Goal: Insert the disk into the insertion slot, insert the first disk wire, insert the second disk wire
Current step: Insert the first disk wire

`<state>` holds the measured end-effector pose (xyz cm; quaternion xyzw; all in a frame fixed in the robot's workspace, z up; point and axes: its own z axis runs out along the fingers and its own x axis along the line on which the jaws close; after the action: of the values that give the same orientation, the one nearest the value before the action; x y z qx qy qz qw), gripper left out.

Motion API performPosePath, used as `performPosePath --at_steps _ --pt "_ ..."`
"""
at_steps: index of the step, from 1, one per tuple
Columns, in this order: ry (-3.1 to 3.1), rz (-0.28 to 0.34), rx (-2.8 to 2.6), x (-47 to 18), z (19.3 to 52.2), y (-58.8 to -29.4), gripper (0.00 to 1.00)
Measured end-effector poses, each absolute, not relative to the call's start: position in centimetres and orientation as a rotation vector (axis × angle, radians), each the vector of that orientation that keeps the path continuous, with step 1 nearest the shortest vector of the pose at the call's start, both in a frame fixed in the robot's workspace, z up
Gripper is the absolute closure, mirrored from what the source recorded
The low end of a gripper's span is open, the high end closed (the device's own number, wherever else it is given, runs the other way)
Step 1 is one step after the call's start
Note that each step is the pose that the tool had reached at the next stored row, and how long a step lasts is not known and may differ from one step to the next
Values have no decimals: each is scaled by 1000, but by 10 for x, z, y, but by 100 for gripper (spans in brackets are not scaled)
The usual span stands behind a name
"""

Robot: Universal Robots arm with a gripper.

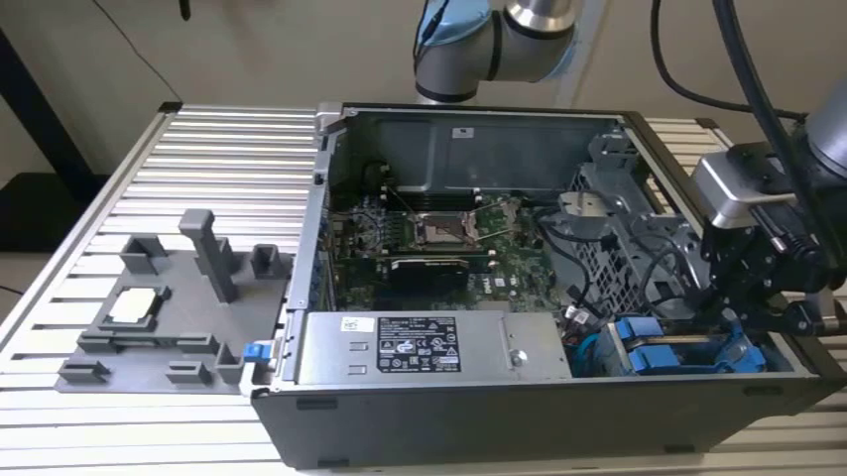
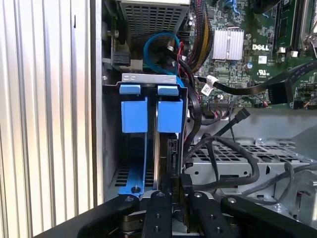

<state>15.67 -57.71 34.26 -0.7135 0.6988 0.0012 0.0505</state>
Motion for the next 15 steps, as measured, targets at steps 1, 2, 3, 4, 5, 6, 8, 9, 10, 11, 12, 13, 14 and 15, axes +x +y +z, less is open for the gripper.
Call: performPosePath --at_steps 1,2,3,4,5,6,8,9,10,11,12,13,14,15 --pt "2128 3 -2173 157 342 -577 81" --pt "2128 3 -2173 157 342 -577 81" --pt "2128 3 -2173 157 342 -577 81" --pt "2128 3 -2173 157 342 -577 81" --pt "2128 3 -2173 157 342 -577 81" --pt "2128 3 -2173 157 342 -576 81" --pt "2128 3 -2173 157 341 -575 81" --pt "2128 3 -2172 157 341 -575 81" --pt "2128 3 -2173 157 341 -575 81" --pt "2128 2 -2173 157 340 -575 81" --pt "2128 2 -2173 157 340 -575 81" --pt "2128 2 -2173 157 340 -575 81" --pt "2128 2 -2173 157 340 -575 81" --pt "2128 2 -2173 157 340 -575 81"
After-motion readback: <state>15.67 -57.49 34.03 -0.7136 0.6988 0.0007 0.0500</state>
